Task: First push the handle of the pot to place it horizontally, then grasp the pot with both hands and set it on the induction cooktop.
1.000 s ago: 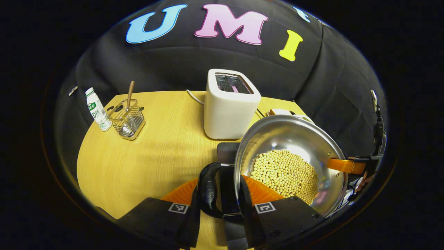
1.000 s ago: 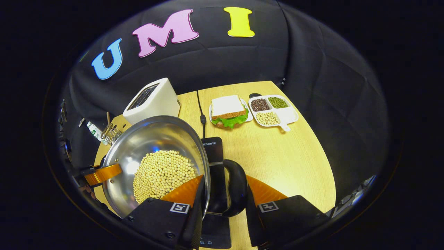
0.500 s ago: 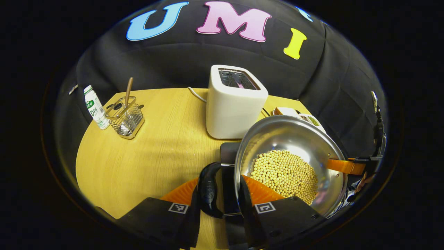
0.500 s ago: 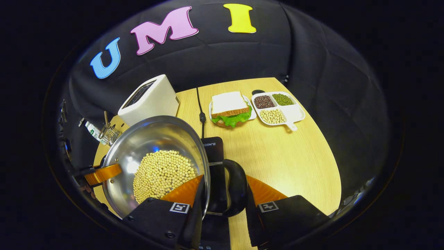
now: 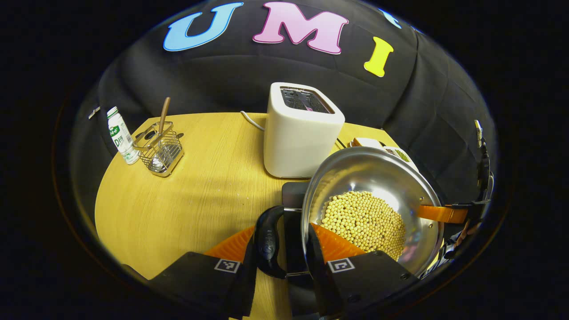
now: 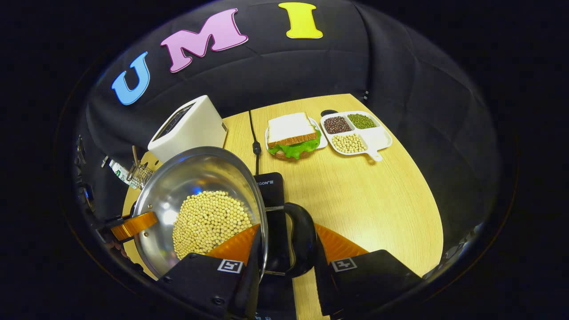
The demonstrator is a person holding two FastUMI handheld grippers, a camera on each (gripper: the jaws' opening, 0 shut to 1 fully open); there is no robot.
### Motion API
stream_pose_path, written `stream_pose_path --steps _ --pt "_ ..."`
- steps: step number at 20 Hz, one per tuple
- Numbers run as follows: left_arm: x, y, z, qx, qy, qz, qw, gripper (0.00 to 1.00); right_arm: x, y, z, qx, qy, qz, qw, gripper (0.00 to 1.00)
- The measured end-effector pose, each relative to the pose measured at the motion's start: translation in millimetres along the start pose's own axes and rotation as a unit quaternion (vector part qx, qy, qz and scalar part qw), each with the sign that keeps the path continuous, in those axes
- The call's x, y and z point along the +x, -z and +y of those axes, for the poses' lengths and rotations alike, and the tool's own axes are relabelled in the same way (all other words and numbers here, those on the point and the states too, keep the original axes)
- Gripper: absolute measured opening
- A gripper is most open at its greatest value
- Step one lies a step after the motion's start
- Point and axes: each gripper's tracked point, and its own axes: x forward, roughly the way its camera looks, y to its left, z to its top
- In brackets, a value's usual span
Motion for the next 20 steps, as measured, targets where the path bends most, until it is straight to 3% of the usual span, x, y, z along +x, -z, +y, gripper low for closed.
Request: stream_pose_path --steps 1,2,3,4,6,7,8,9,15,20 --pt "0 0 0 0.001 0.0 -0.001 1.0 0.58 0 0 1 0.002 0.0 0.0 1.0 0.57" --pt "0 -1 0 0.002 0.001 -0.003 1.0 0.59 1 0 0 0.003 0.0 -0.001 1.0 0.53" --pt "-1 0 -1 0.005 0.002 -0.004 1.0 0.6 0 0 0 0.004 0.0 -0.001 1.0 0.58" --pt "-2 2 -1 0.006 0.004 -0.005 1.0 0.61 -1 0 0 0.005 0.0 -0.001 1.0 0.56" --pt "-4 3 -1 0.01 0.005 -0.005 1.0 0.65 -3 0 -2 0.006 0.005 -0.006 1.0 0.64" --pt "-5 4 0 0.015 0.005 -0.007 1.0 0.74 -2 0 -5 0.007 0.008 -0.005 1.0 0.68" --pt "-5 5 3 0.02 -0.002 -0.009 1.0 0.85 -5 3 -6 0.01 0.008 -0.004 1.0 0.89" --pt "-11 7 5 0.021 -0.002 -0.011 1.0 0.96 -6 1 -8 0.013 0.011 -0.005 1.0 1.0" --pt "-27 2 11 0.011 -0.003 -0.025 1.0 0.96 -19 -11 -10 0.038 0.011 -0.032 0.999 0.99" --pt "-62 -21 10 0.031 -0.008 -0.064 0.997 0.96 -47 -25 -5 0.036 0.011 -0.068 0.997 0.99"
